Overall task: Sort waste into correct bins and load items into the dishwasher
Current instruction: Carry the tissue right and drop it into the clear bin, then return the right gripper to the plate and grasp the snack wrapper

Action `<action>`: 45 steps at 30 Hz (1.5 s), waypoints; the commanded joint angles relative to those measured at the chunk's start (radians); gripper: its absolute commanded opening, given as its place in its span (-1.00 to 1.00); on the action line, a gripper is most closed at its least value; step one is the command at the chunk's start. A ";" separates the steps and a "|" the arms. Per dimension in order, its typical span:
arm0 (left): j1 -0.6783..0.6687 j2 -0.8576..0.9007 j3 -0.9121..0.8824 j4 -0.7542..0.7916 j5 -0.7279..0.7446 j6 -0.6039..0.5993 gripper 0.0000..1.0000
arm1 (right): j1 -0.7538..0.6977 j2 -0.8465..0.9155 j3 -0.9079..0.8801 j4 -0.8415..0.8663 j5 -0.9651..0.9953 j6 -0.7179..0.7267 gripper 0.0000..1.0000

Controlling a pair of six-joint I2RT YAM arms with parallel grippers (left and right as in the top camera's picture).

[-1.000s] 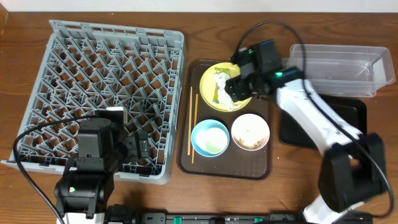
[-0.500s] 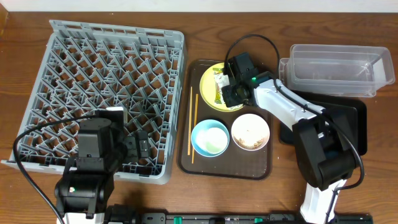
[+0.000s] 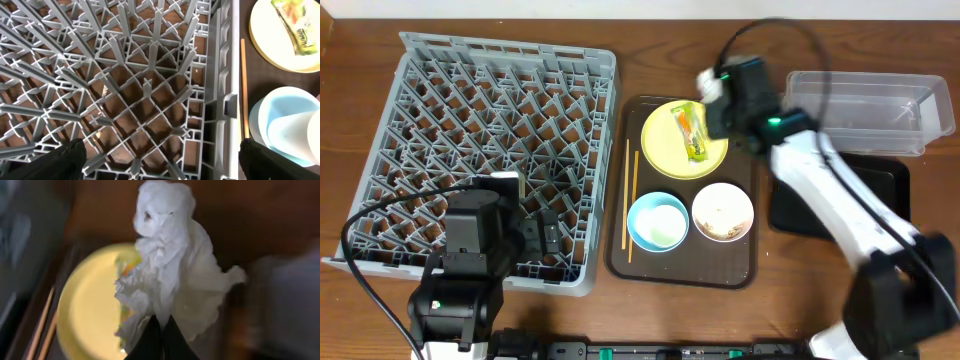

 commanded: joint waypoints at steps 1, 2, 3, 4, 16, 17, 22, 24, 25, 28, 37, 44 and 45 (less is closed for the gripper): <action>0.005 -0.002 0.019 0.000 -0.015 -0.005 0.96 | -0.059 -0.051 0.014 -0.002 0.142 0.050 -0.98; 0.005 -0.002 0.019 0.000 -0.015 -0.005 0.96 | -0.078 -0.060 0.014 -0.003 0.141 0.049 -0.98; 0.005 -0.002 0.019 0.000 -0.015 -0.005 0.95 | -0.098 -0.066 0.014 -0.004 0.143 0.049 -0.98; 0.005 -0.002 0.019 0.000 -0.015 -0.005 0.95 | -0.120 -0.068 0.014 -0.003 0.145 0.051 -0.98; 0.005 -0.002 0.019 -0.001 -0.015 -0.005 0.96 | -0.367 -0.021 0.013 -0.011 0.192 0.311 -0.94; 0.005 -0.002 0.019 -0.001 -0.015 -0.005 0.96 | -0.379 -0.011 0.013 -0.012 0.182 0.311 -0.87; 0.005 -0.002 0.019 0.000 -0.015 -0.005 0.96 | -0.407 0.029 0.013 0.008 0.162 0.310 0.01; 0.005 -0.002 0.019 0.000 -0.015 -0.005 0.96 | -0.409 0.029 0.013 0.025 0.150 0.300 0.25; 0.005 -0.002 0.019 0.000 -0.015 -0.005 0.96 | -0.408 0.027 0.013 0.039 0.131 0.272 0.26; 0.005 -0.002 0.019 0.000 -0.015 -0.005 0.96 | -0.402 0.010 0.013 0.084 0.011 0.185 0.28; 0.005 -0.002 0.019 0.000 -0.015 -0.005 0.96 | -0.244 -0.013 0.013 0.012 -0.364 -0.060 0.36; 0.005 -0.002 0.019 -0.001 -0.015 -0.005 0.96 | -0.056 0.066 0.005 -0.047 -0.239 -0.157 0.45; 0.005 -0.002 0.019 -0.003 -0.015 -0.005 0.96 | -0.037 0.087 0.005 -0.040 -0.223 -0.157 0.45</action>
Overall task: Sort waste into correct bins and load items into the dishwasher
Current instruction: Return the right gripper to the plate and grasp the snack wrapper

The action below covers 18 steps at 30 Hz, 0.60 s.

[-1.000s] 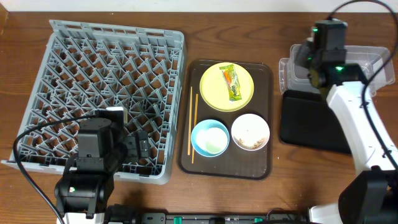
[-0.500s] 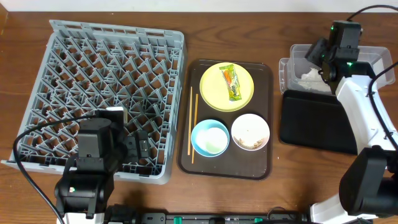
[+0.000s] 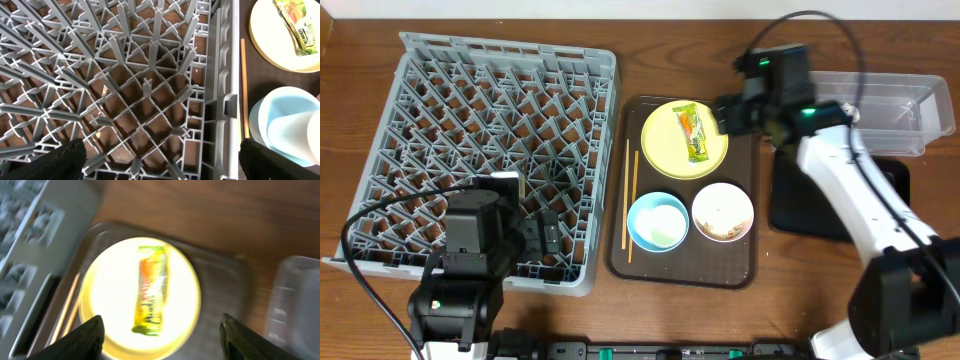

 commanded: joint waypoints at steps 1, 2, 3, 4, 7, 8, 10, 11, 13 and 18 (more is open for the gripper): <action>0.005 -0.002 0.019 -0.003 -0.015 -0.005 0.96 | 0.056 0.076 -0.003 0.010 0.071 -0.051 0.46; 0.005 -0.002 0.019 -0.004 -0.015 -0.005 0.96 | 0.072 0.098 -0.003 0.019 0.077 -0.051 0.47; 0.005 -0.002 0.019 -0.004 -0.015 -0.005 0.96 | 0.087 0.119 -0.003 0.029 0.081 -0.051 0.48; 0.005 -0.002 0.019 -0.004 -0.015 -0.005 0.96 | 0.101 0.146 -0.003 0.040 0.088 -0.047 0.49; 0.005 -0.002 0.019 -0.004 -0.015 -0.005 0.96 | 0.124 0.204 -0.003 0.066 0.142 0.010 0.50; 0.005 -0.002 0.019 -0.004 -0.015 -0.005 0.96 | 0.129 0.224 -0.003 0.075 0.170 0.039 0.51; 0.005 -0.002 0.019 -0.004 -0.015 -0.005 0.95 | 0.135 0.261 -0.003 0.100 0.188 0.072 0.52; 0.005 -0.002 0.019 -0.004 -0.015 -0.005 0.96 | 0.137 0.278 -0.003 0.111 0.189 0.080 0.51; 0.005 -0.002 0.019 -0.004 -0.015 -0.005 0.96 | 0.138 0.307 -0.003 0.122 0.193 0.105 0.49; 0.005 -0.002 0.019 -0.004 -0.015 -0.005 0.96 | 0.138 0.337 -0.003 0.135 0.192 0.152 0.16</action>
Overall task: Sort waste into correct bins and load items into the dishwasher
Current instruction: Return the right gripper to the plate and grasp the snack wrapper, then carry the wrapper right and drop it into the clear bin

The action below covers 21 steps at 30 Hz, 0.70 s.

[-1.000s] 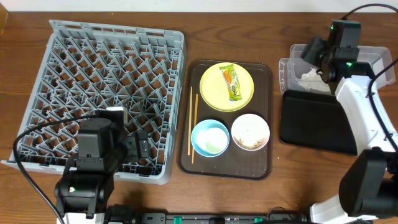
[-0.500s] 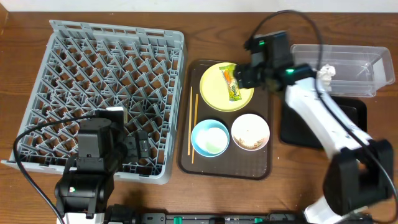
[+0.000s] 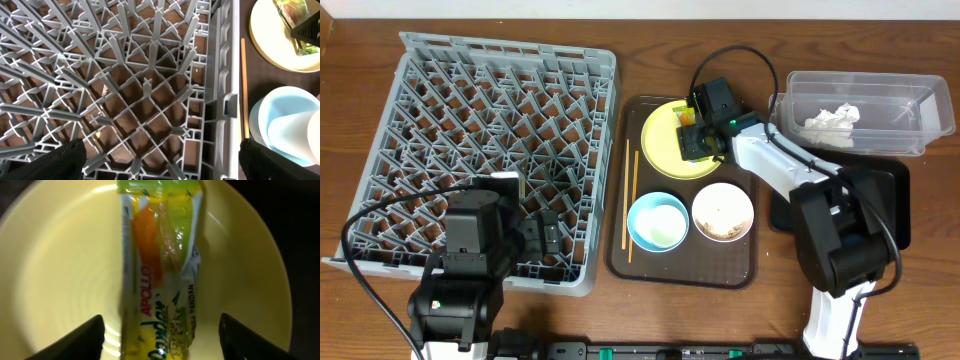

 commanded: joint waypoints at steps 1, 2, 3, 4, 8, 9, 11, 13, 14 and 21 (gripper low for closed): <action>0.005 -0.002 0.019 -0.003 -0.015 -0.005 0.96 | 0.005 0.010 -0.001 0.007 0.024 0.057 -0.03; 0.005 -0.002 0.019 -0.003 -0.015 -0.005 0.96 | 0.005 0.006 -0.001 0.008 0.024 0.057 -0.21; 0.005 -0.002 0.019 -0.003 -0.015 -0.005 0.96 | 0.005 0.003 -0.001 0.007 0.024 0.057 -0.37; 0.005 -0.002 0.019 -0.003 -0.015 -0.005 0.96 | 0.005 -0.001 0.000 0.005 0.023 0.057 -0.57; 0.005 -0.002 0.019 -0.005 -0.015 -0.005 0.96 | 0.000 -0.051 0.001 -0.016 0.024 0.056 -0.98; 0.005 -0.002 0.019 -0.005 -0.015 -0.005 0.96 | -0.005 -0.072 0.001 -0.016 0.028 0.056 -0.97; 0.005 -0.002 0.019 -0.005 -0.015 -0.005 0.96 | -0.017 -0.127 0.002 -0.016 0.047 0.056 -0.98; 0.005 -0.002 0.019 -0.006 -0.015 -0.005 0.96 | -0.035 -0.192 0.002 -0.016 0.085 0.056 -0.98; 0.005 -0.002 0.019 -0.005 -0.015 -0.005 0.96 | -0.047 -0.223 0.001 -0.016 0.107 0.056 -0.98; 0.005 -0.002 0.019 -0.005 -0.015 -0.005 0.96 | -0.184 -0.392 0.002 -0.039 0.280 0.207 -0.98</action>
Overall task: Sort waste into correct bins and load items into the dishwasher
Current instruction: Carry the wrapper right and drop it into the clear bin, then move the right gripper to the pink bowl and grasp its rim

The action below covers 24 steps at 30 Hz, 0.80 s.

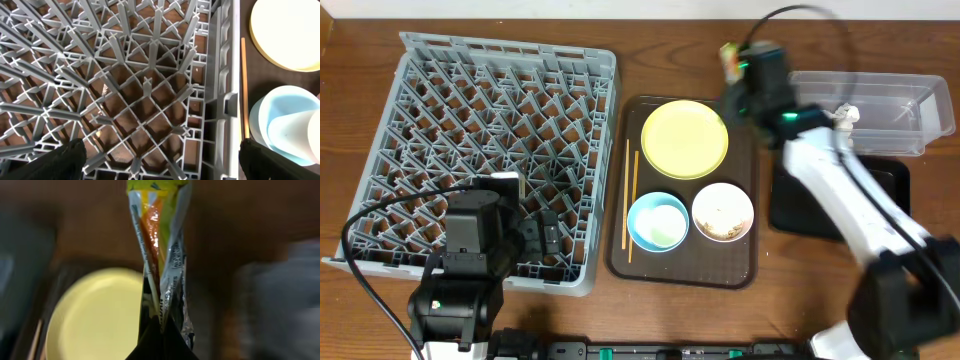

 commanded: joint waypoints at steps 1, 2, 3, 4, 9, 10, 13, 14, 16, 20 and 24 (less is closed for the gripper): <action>0.005 -0.002 0.019 -0.002 -0.015 -0.005 0.95 | -0.097 -0.045 0.005 -0.022 0.127 0.162 -0.97; 0.005 -0.002 0.019 -0.002 -0.015 -0.005 0.96 | -0.129 -0.053 0.005 -0.031 0.132 0.212 -0.98; 0.005 -0.002 0.019 -0.002 -0.015 -0.005 0.96 | -0.157 -0.056 0.005 -0.039 0.135 0.253 -0.97; 0.005 -0.002 0.019 -0.002 -0.015 -0.005 0.96 | -0.200 -0.056 0.005 -0.050 0.134 0.314 -0.98; 0.005 -0.002 0.019 -0.003 -0.015 -0.005 0.96 | -0.318 -0.022 0.005 -0.093 0.134 0.452 -0.98; 0.005 -0.002 0.019 -0.003 -0.015 -0.006 0.96 | -0.334 -0.011 0.005 -0.093 0.130 0.455 -0.98; 0.005 -0.002 0.019 -0.003 -0.015 -0.005 0.96 | -0.368 0.027 0.005 -0.079 0.129 0.458 -0.89; 0.005 -0.002 0.019 -0.003 -0.015 -0.005 0.96 | -0.375 0.036 0.005 -0.071 0.126 0.457 -0.71; 0.005 -0.002 0.019 -0.003 -0.015 -0.005 0.95 | -0.387 0.050 0.005 -0.042 0.087 0.433 -0.28; 0.005 -0.002 0.019 -0.002 -0.015 -0.005 0.96 | -0.395 0.053 0.006 0.039 -0.035 0.265 0.13; 0.005 -0.002 0.019 -0.003 -0.015 -0.005 0.95 | -0.391 0.010 0.007 0.038 -0.123 0.146 0.20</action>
